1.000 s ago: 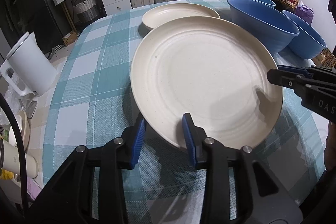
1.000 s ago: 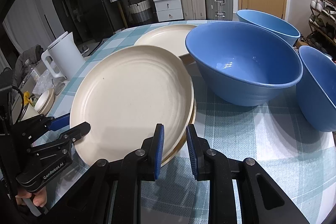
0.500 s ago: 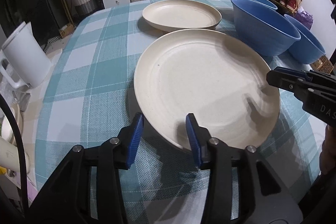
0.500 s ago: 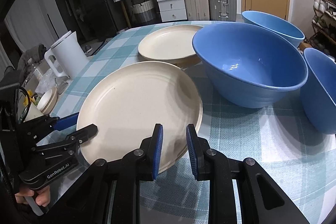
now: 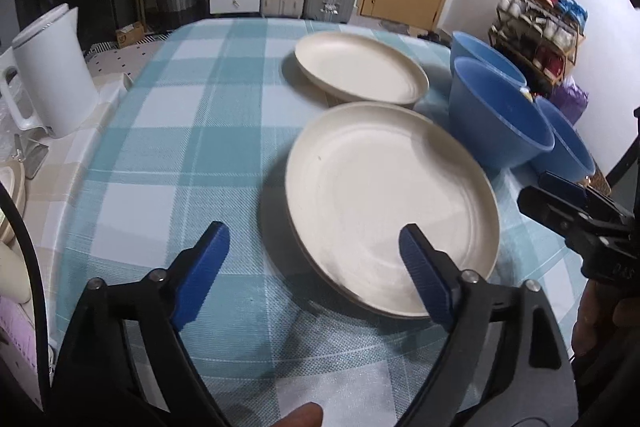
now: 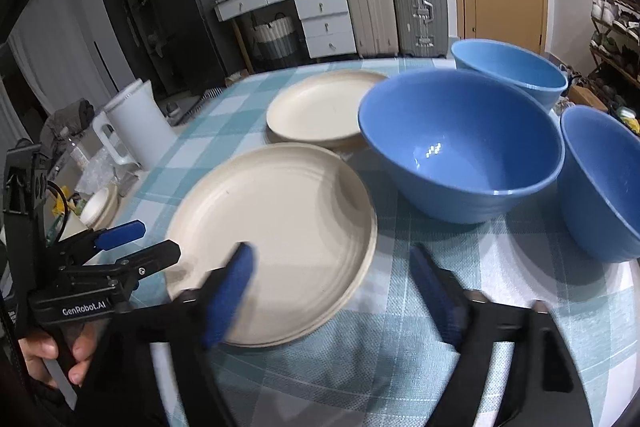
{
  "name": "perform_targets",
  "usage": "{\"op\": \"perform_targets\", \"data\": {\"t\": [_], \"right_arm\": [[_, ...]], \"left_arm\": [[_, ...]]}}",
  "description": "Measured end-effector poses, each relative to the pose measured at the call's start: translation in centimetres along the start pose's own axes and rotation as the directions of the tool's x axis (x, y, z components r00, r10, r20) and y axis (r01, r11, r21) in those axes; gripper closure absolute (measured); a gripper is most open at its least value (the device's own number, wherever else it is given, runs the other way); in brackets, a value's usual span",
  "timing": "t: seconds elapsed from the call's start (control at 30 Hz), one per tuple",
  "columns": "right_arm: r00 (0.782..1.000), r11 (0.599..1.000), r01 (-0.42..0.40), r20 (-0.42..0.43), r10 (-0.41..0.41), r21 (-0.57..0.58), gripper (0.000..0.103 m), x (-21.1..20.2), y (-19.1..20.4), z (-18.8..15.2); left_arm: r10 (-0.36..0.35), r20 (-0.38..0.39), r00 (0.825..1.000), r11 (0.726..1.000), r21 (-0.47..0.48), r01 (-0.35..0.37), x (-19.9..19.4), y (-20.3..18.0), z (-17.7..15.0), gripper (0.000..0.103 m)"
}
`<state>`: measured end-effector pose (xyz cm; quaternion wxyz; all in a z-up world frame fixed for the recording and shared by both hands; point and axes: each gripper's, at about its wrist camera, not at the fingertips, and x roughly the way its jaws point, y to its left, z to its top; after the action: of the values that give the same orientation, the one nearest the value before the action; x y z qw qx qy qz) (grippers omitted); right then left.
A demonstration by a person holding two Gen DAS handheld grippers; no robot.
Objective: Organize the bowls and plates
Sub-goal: 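Lower the held plate onto the other plate and open both grippers, then move both grippers toward the rim of the next cream plate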
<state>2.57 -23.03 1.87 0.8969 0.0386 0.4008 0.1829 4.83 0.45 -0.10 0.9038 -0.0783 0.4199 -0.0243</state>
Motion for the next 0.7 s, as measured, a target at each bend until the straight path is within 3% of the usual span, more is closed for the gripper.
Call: {"op": "perform_targets", "data": {"t": [0.07,0.2,0.7], "right_arm": [[1.0,1.0,-0.001,0.014,0.002,-0.007,0.01,-0.7,0.1,0.3],[0.999,1.0,-0.029,0.031,0.029,-0.012,0.002,-1.8,0.3,1.5],[0.996,0.998,-0.026,0.078,0.031,-0.057,0.001,-5.1,0.3,7.7]], "left_arm": [[0.011,0.021,1.0,1.0,-0.011,-0.011,-0.8,0.3,0.3,0.0],[0.015,0.059,0.998,0.999,-0.039,-0.012,-2.4,0.9,1.1,0.001],[0.028,0.125,0.992,0.997,-0.076,-0.019,-5.6,1.3,6.1,0.001]]}}
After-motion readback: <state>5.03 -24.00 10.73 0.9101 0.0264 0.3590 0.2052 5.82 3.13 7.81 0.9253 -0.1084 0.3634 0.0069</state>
